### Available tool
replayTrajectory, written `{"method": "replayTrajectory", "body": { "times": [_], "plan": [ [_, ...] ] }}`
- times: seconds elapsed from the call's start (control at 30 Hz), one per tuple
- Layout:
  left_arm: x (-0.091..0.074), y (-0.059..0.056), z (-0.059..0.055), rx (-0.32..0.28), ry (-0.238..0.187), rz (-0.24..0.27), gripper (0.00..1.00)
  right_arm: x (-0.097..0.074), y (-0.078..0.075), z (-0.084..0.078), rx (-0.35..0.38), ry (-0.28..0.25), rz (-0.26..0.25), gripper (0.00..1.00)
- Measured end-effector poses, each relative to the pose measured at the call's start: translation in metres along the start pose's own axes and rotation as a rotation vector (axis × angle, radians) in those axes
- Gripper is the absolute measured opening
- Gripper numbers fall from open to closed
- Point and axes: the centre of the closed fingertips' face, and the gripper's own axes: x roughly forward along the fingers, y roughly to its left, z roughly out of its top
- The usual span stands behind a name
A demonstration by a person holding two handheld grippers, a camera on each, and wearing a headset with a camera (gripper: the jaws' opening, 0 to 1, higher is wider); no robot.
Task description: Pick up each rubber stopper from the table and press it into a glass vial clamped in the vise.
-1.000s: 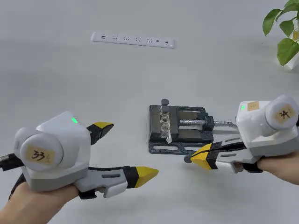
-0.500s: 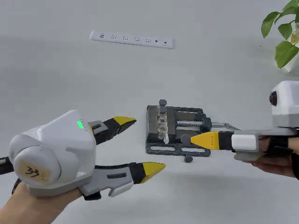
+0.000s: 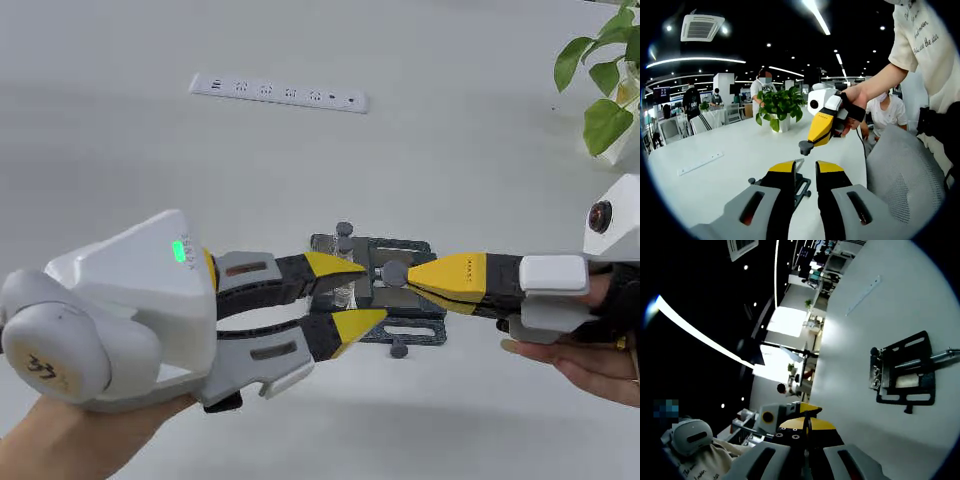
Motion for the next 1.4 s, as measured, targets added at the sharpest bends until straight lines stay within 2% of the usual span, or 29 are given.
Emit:
{"method": "replayTrajectory", "body": {
  "times": [0.17, 0.3, 0.77, 0.9, 1.13, 1.4],
  "plan": [
    [0.004, -0.002, 0.002, 0.003, -0.002, -0.008, 0.13, 0.000, -0.001, -0.005, 0.072, 0.009, 0.008, 0.00],
    [0.005, -0.005, 0.004, 0.005, -0.007, -0.022, 0.11, -0.003, -0.002, -0.005, 0.101, 0.009, 0.013, 0.00],
    [0.005, -0.013, 0.007, 0.004, -0.019, -0.059, 0.06, -0.005, -0.004, -0.013, 0.142, 0.039, 0.030, 0.00],
    [0.005, -0.017, 0.010, -0.001, -0.034, -0.079, 0.06, -0.003, 0.001, -0.019, 0.157, 0.051, 0.060, 0.00],
    [0.004, -0.022, 0.013, -0.002, -0.043, -0.099, 0.06, -0.006, 0.004, -0.021, 0.166, 0.065, 0.084, 0.00],
    [0.000, -0.023, 0.026, -0.008, -0.086, -0.118, 0.05, -0.006, 0.018, -0.023, 0.194, 0.055, 0.144, 0.00]
  ]
}}
